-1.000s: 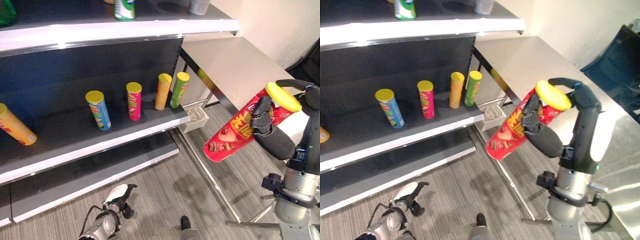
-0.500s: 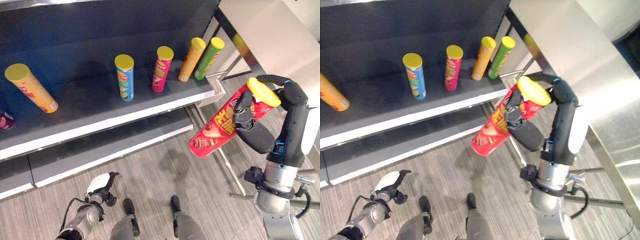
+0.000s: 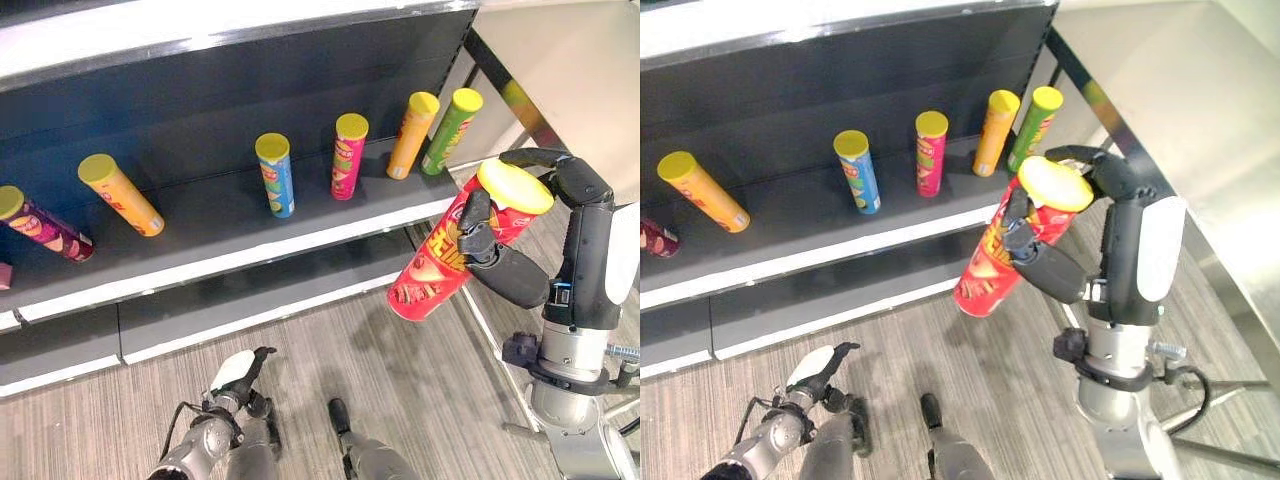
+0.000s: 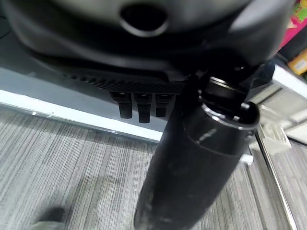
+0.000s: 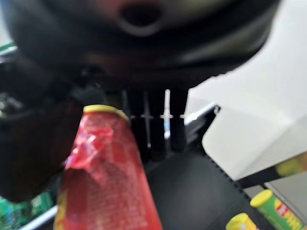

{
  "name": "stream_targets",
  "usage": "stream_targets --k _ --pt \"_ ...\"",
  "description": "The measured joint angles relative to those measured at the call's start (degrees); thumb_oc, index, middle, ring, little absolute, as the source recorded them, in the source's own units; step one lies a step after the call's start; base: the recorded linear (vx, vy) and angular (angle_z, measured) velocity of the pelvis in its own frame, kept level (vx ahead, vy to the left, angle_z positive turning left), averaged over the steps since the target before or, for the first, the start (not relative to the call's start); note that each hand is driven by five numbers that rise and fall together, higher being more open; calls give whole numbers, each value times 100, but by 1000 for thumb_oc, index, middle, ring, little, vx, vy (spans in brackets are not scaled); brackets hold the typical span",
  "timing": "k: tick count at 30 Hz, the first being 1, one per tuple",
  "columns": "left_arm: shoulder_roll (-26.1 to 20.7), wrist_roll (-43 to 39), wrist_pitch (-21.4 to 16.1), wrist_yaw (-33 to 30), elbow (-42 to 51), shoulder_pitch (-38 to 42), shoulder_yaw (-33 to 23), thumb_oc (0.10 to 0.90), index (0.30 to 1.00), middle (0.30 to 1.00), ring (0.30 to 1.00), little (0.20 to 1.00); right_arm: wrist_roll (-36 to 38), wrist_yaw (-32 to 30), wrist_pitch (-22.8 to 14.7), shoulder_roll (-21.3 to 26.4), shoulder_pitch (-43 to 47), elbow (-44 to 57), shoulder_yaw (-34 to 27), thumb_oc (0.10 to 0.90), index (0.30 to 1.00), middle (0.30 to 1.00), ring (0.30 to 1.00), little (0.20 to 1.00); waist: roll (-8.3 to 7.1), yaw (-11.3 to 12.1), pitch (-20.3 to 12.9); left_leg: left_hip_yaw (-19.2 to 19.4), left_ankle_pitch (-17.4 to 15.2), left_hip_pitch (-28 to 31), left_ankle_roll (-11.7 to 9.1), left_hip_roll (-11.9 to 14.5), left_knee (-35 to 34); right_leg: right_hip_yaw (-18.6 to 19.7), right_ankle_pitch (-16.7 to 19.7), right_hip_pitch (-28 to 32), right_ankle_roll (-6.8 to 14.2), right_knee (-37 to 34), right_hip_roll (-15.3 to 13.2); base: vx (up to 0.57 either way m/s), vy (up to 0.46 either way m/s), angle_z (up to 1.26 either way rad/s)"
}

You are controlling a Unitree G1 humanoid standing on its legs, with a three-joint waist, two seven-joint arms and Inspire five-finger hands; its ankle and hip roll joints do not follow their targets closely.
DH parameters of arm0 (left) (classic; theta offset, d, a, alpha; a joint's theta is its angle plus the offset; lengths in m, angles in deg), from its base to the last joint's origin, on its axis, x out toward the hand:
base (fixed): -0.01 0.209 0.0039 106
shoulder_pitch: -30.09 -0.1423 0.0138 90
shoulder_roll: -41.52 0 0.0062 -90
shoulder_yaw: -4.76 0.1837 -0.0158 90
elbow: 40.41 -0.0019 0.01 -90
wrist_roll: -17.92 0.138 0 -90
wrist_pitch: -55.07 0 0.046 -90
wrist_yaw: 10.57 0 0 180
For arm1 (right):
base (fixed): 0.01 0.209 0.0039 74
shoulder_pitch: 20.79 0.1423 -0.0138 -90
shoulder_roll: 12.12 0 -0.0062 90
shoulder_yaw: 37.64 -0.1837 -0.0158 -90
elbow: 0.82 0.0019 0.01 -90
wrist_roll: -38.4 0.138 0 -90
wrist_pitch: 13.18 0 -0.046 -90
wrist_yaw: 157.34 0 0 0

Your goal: Put the goods on the table back onto the shelves and tidy them up.

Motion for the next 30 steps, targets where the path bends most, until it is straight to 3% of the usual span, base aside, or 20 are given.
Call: stream_targets --k 2,3,5,6,7,8,9,10,11,12,13,14,17,19,20,21,22,25,28,30 --pt "4 1 -3 -11 -2 106 68 800 900 900 900 900 21 -83 49 -38 204 -106 8 400 300 300 300 300 43 6 8 -435 311 63 -325 150 -1164 91 68 6 71 -153 -30 124 180 -17" --pt "-4 2 -4 -13 -3 160 97 800 900 900 900 900 38 -110 49 -59 281 -186 20 400 300 300 300 300 40 46 10 -570 412 45 -371 188 -1461 141 66 10 132 -209 -46 168 218 -28" --pt "-1 6 -4 -21 11 295 201 800 900 900 900 900 63 -126 72 -69 344 -298 27 400 300 300 300 300 42 166 23 -616 741 9 -299 206 -1718 272 -37 82 286 -313 -197 320 496 -38" --pt "0 12 -18 -38 10 357 301 800 900 900 900 900 72 -154 72 -84 354 -287 47 400 300 300 300 300 62 148 26 -549 846 102 -276 51 -1871 329 -87 153 421 -422 -332 324 584 -42" --pt "17 37 -23 -56 -35 451 466 800 900 900 900 900 69 -161 68 -48 359 -246 74 400 300 300 300 300 150 167 74 -257 837 241 -194 -52 -1886 384 -152 260 550 -499 -546 195 434 -49" --pt "33 119 -37 -55 -61 486 455 800 900 900 900 900 54 -160 59 -163 391 -243 185 400 300 300 300 300 139 147 102 41 1401 367 -35 -263 -1967 406 -132 287 657 -522 -825 151 397 -53" --pt "40 119 -36 -55 -50 508 446 800 900 900 900 900 71 -149 80 -202 374 -225 314 400 300 300 300 300 144 110 127 237 1767 452 187 -494 -1967 351 -76 309 728 -508 -1089 70 337 -41" --pt "4 118 -35 -58 -33 542 441 800 900 900 900 900 46 -125 92 -242 332 -204 387 400 300 300 300 300 114 88 156 375 1896 543 350 -762 -1965 238 -8 353 805 -497 -1325 56 360 -23" --pt "-17 117 -36 -97 -27 612 379 800 900 900 900 900 15 -107 193 -222 349 -91 460 400 300 300 300 300 159 75 190 517 1809 579 517 -997 -1966 134 221 307 858 -466 -1564 42 284 -17" --pt "-34 116 -35 -129 -28 648 336 800 900 900 900 900 -3 -98 228 -238 394 -28 494 400 300 300 300 300 191 79 209 579 1759 582 587 -1069 -1965 122 352 247 835 -448 -1643 43 252 -42" --pt "-78 108 -28 -221 -30 710 220 800 900 900 900 900 -41 -93 239 -264 593 35 607 400 300 300 300 300 215 146 221 775 1658 567 740 -1189 -1962 122 689 52 897 -421 -1769 30 173 -56" --pt "-182 110 -37 -223 -32 759 143 800 900 900 900 900 -64 -75 239 -258 701 50 656 400 300 300 300 300 211 180 223 864 1605 553 815 -1226 -1961 116 791 -66 979 -405 -1824 25 141 -63" --pt "-187 170 -61 -229 -105 508 349 800 900 900 900 900 -135 -68 236 -260 990 77 809 400 300 300 300 300 188 209 220 1101 1466 542 1003 -1236 -1961 -108 836 -328 1024 -590 -1852 -5 64 -49" --pt "-306 161 6 -229 -196 491 296 800 900 900 900 900 -134 -69 228 -251 944 81 835 400 300 300 300 300 31 180 194 1181 1419 554 1057 -1232 -1961 -354 923 -449 968 -566 -1814 -34 14 -13" --pt "-374 163 49 -227 -196 506 309 800 900 900 900 900 -134 -69 219 -201 924 87 811 400 300 300 300 300 -20 114 196 1148 1413 558 1064 -1247 -1961 -342 1044 -444 1007 -479 -1755 -13 33 34" --pt "-427 163 57 -225 -217 448 272 800 900 900 900 900 -135 -68 223 -183 685 113 752 400 300 300 300 300 -122 73 155 1001 1416 569 1061 -1305 -1962 -215 1254 -408 1185 -306 -1663 4 15 32" --pt "-406 162 63 -224 -211 409 228 800 900 900 900 900 -135 -67 221 -213 543 127 714 400 300 300 300 300 -155 123 137 1042 1420 571 1056 -1267 -1962 16 1228 -381 1221 -352 -1647 -41 -59 36" --pt "-404 166 60 -233 -142 367 187 800 900 900 900 900 -135 -47 241 -220 277 129 571 400 300 300 300 300 -172 218 127 996 1469 635 976 -1173 -1961 300 1169 -164 1294 -610 -1582 -103 -156 -2" --pt "-534 223 56 -235 104 305 60 800 900 900 900 900 -129 -52 218 -161 259 232 494 400 300 300 300 300 -220 302 135 1017 1540 587 854 -1010 -1850 107 938 -142 1519 -683 -1466 -88 -130 -9" --pt "-492 220 33 -257 195 315 -204 800 900 900 900 900 -128 -51 212 -129 245 224 469 400 300 300 300 300 -293 325 122 870 1619 558 629 -855 -1772 -102 623 -51 1379 -645 -1258 -28 -206 11"
